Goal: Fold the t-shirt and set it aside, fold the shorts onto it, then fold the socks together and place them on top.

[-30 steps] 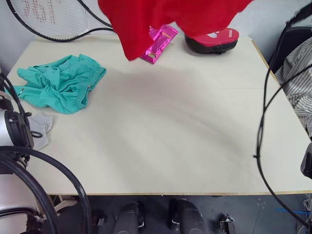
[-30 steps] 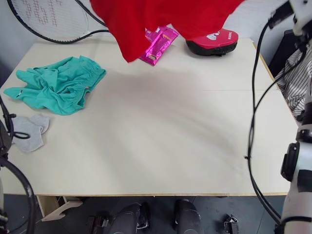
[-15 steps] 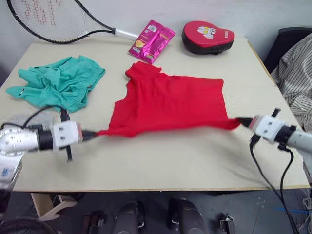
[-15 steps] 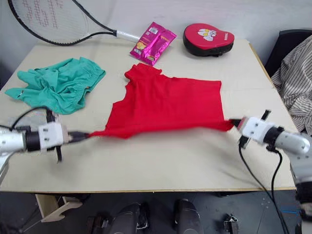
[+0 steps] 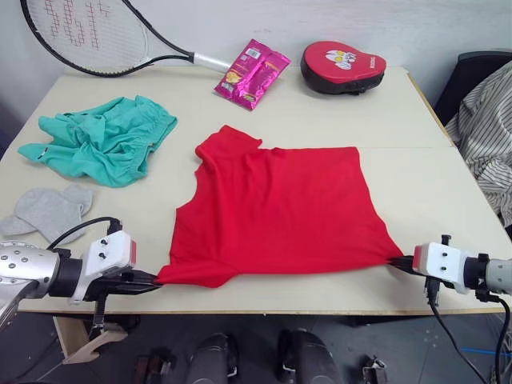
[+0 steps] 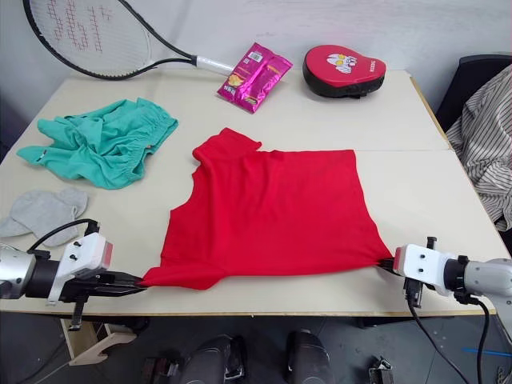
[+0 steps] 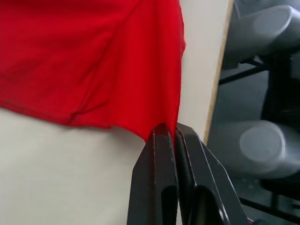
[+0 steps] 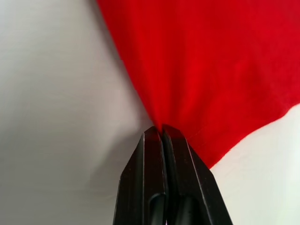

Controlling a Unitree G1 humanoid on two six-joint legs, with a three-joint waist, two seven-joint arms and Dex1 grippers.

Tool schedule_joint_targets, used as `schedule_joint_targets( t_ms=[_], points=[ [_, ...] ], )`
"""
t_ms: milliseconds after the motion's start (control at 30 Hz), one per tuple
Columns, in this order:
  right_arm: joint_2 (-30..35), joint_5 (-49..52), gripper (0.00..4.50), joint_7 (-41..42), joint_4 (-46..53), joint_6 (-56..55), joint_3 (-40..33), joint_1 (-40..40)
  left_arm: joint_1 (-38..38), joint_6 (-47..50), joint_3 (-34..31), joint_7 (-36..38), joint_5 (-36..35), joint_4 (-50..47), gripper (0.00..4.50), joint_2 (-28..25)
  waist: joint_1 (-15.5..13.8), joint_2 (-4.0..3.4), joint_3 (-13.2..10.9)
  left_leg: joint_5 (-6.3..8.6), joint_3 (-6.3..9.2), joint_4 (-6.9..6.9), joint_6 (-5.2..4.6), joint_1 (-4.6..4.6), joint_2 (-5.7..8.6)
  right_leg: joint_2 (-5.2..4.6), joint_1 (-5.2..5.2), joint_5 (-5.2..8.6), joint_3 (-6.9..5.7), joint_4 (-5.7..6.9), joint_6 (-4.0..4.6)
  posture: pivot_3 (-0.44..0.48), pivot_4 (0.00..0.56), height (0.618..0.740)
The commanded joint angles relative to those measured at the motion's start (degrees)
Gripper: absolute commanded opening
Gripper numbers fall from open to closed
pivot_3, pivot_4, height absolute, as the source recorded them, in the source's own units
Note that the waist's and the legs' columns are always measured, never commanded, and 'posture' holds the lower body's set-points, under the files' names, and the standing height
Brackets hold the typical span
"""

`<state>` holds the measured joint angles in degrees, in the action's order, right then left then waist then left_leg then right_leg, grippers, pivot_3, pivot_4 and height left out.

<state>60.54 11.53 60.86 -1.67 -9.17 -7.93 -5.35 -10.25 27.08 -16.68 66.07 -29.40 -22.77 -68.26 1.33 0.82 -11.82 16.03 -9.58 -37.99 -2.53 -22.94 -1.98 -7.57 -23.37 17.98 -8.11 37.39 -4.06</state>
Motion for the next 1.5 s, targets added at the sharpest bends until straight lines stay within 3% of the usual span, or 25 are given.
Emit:
schedule_joint_targets(
  t_ms=[33, 233, 533, 733, 900, 1167, 1300, 1500],
  points=[
    [0.5, 5.3, 0.00, 1.0, 4.9, 8.7, -3.3, 0.4, 3.5, 3.8, -1.8, 0.8, -3.2, 0.5, 0.02, -0.2, 0.0, 0.00, 0.0, 0.00, 0.00, 0.00, 0.00, 0.00, 0.00, -0.01, 0.00, 0.00, 0.01, 0.01, 0.00, 0.000, 0.150, 0.740],
    [1.8, 5.0, 0.00, 4.4, 5.6, 14.7, -1.2, 1.1, 8.3, 2.2, 3.6, 6.6, 0.0, 7.0, 0.02, -2.4, 0.0, -0.02, 0.0, 0.04, -0.03, 0.02, 0.06, -0.02, -0.01, 0.00, -0.11, 0.02, 0.02, 0.01, 0.04, 0.000, 0.150, 0.740],
    [1.0, 8.7, 0.00, 9.4, -0.3, 29.4, 2.7, 8.8, 26.9, 5.3, 16.5, 10.8, 2.3, 20.5, 0.02, 3.5, 0.0, -0.01, 0.0, 0.02, -0.09, 0.00, 0.02, -0.10, 0.00, 0.02, -0.18, 0.02, 0.02, 0.06, 0.04, 0.000, 0.150, 0.740],
    [-1.9, 9.6, 0.00, 9.6, -5.2, 34.7, 3.7, 15.1, 35.8, 7.8, 20.7, 12.8, 4.2, 28.9, 0.02, 7.3, 0.1, 0.03, 0.0, -0.01, -0.12, -0.14, -0.03, -0.13, 0.00, 0.03, -0.17, 0.02, 0.01, 0.13, 0.03, 0.000, 0.150, 0.740],
    [-3.9, 10.8, 0.00, 9.0, -5.6, 40.5, 3.8, 17.6, 38.4, 9.2, 23.3, 13.1, 6.6, 33.4, 0.02, 9.5, 0.3, 0.03, 0.0, -0.02, -0.13, -0.16, -0.03, -0.13, -0.01, 0.04, -0.21, 0.02, 0.03, 0.20, 0.03, 0.000, 0.150, 0.740],
    [-7.0, 12.7, 0.00, 5.9, -4.5, 44.9, 1.2, 18.4, 38.0, 11.5, 21.2, 11.3, 6.0, 35.6, 0.02, 12.0, 0.3, 0.23, 0.1, -0.03, -0.16, -0.21, -0.03, -0.12, -0.06, 0.02, -0.22, 0.02, 0.07, 0.24, 0.04, 0.000, 0.150, 0.740],
    [-8.1, 13.2, 0.86, 3.6, -3.3, 44.9, -0.7, 17.5, 36.9, 10.2, 18.8, 8.0, 6.5, 36.6, 0.90, 13.4, 0.2, 0.23, 0.1, -0.03, -0.16, -0.19, -0.03, -0.12, -0.06, 0.01, -0.23, 0.02, 0.08, 0.24, 0.04, 0.000, 0.150, 0.740],
    [-7.9, 17.8, 2.92, 1.0, 1.3, 47.5, -9.2, 14.0, 33.0, 4.2, 9.1, -0.5, 4.8, 35.2, 2.80, 18.5, 0.0, 0.24, 0.2, -0.03, -0.14, -0.17, -0.04, -0.15, -0.04, -0.06, -0.24, 0.01, 0.08, 0.22, 0.03, 0.000, 0.150, 0.740]
  ],
)
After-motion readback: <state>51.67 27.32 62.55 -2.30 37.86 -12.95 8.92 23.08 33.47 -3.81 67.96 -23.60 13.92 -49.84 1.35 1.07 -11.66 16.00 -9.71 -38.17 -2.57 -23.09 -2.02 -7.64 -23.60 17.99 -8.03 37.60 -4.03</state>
